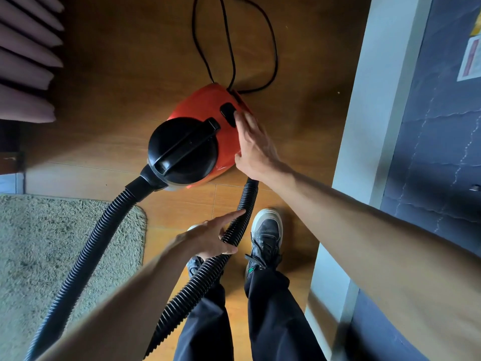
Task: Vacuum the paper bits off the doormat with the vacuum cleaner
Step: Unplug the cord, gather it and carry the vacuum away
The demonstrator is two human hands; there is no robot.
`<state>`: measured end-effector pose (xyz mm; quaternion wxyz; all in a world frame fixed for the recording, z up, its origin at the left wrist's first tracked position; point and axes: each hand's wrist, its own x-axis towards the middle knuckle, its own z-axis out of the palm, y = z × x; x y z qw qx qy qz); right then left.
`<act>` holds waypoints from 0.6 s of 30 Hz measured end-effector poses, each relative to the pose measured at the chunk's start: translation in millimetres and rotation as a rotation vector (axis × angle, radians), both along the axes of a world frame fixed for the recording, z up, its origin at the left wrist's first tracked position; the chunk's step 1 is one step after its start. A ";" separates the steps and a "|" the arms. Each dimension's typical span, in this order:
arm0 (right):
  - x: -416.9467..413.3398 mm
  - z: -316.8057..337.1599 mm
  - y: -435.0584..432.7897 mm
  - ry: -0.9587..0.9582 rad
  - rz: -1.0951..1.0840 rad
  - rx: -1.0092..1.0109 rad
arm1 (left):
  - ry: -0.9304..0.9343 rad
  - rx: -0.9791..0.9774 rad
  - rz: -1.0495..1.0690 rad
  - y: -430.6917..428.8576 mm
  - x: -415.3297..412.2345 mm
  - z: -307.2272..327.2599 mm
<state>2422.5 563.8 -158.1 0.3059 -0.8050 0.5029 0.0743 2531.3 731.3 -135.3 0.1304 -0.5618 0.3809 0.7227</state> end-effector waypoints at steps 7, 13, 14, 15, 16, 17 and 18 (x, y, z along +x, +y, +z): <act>5.4 -4.5 1.8 0.095 0.151 0.088 | 0.021 0.009 0.018 0.3 0.1 -3.3; 10.3 3.3 -9.5 0.231 0.226 0.120 | 0.036 0.001 -0.008 -1.5 1.1 -2.5; 13.1 4.8 -12.5 0.257 0.250 0.114 | 0.034 -0.005 -0.014 -1.7 1.3 -3.0; 15.1 5.7 -15.2 0.287 0.277 0.116 | 0.034 -0.010 -0.022 -1.8 1.0 -3.5; 16.3 6.3 -17.1 0.312 0.299 0.121 | 0.032 -0.011 -0.030 -1.5 0.8 -3.5; 16.2 6.1 -18.4 0.321 0.312 0.134 | 0.031 -0.014 -0.035 -1.2 0.4 -3.3; 13.6 5.6 -18.4 0.297 0.307 0.158 | 0.028 -0.016 -0.040 -1.1 0.2 -2.9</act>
